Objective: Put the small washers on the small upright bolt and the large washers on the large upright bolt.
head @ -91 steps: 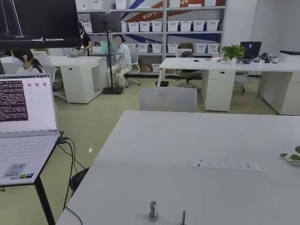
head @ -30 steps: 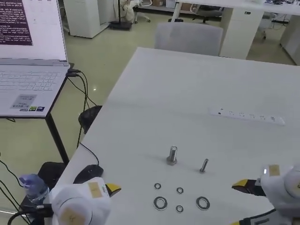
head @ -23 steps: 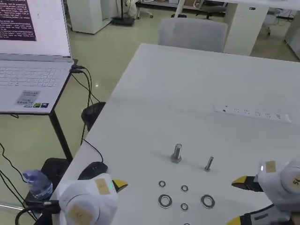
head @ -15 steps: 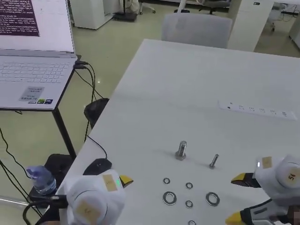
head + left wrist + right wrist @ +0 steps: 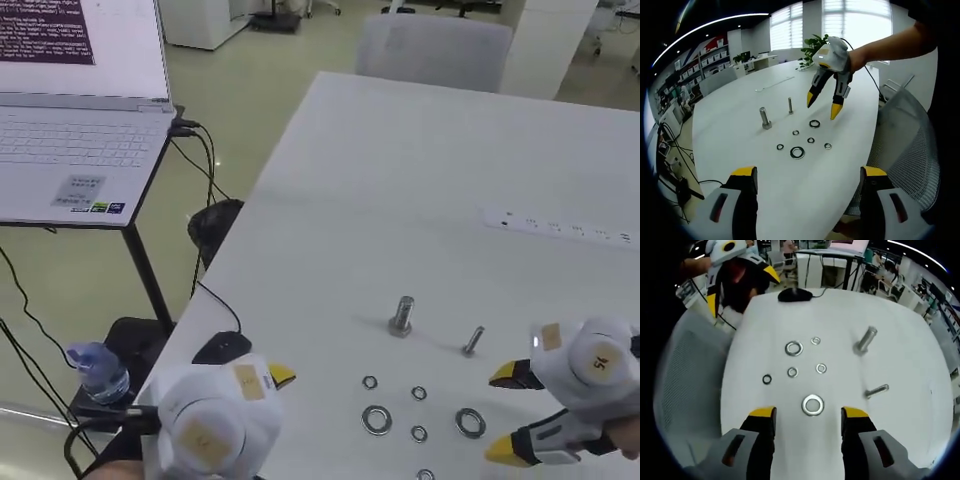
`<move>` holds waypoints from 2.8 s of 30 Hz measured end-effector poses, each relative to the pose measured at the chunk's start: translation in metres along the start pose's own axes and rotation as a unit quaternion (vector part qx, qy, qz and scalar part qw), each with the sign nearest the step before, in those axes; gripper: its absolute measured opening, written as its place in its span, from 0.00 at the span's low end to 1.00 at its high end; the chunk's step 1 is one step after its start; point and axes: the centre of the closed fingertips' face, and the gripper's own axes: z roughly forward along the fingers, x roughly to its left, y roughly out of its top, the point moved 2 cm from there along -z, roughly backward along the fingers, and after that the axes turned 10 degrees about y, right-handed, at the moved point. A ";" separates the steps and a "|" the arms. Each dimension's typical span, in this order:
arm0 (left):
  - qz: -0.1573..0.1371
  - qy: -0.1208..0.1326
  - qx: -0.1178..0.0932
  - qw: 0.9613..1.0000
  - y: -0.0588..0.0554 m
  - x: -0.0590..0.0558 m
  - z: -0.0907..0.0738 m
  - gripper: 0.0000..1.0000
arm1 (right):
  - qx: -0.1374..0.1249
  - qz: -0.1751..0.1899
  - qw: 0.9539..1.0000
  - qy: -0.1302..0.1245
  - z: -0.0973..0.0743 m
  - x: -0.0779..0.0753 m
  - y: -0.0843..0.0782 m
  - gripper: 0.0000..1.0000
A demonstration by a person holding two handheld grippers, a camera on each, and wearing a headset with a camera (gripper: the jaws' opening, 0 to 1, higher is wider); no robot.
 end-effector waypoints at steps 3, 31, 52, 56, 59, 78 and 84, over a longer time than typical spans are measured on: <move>-0.009 -0.007 -0.004 1.000 0.003 0.000 -0.001 0.82 | 0.014 -0.010 1.000 0.002 0.006 -0.002 -0.002 0.54; 0.008 -0.006 0.001 1.000 0.001 0.002 0.007 0.83 | 0.088 -0.064 0.994 0.034 0.031 -0.014 -0.009 0.39; 0.012 -0.012 0.012 1.000 -0.005 0.001 0.006 0.77 | 0.140 -0.063 0.988 0.036 0.034 -0.011 -0.005 0.25; 0.013 -0.014 0.012 1.000 -0.004 -0.001 0.006 0.76 | 0.147 -0.061 0.987 0.034 0.034 -0.012 -0.006 0.23; 0.014 -0.014 0.011 1.000 -0.003 -0.001 0.006 0.76 | 0.141 -0.060 0.988 0.034 0.033 -0.012 -0.007 0.22; 0.006 0.003 0.007 1.000 0.003 0.005 0.004 0.76 | 0.124 -0.031 0.991 0.050 0.023 -0.007 0.003 0.22; 0.009 0.003 0.005 1.000 0.005 0.005 0.004 0.76 | 0.117 -0.021 0.992 0.049 0.007 -0.008 0.010 0.22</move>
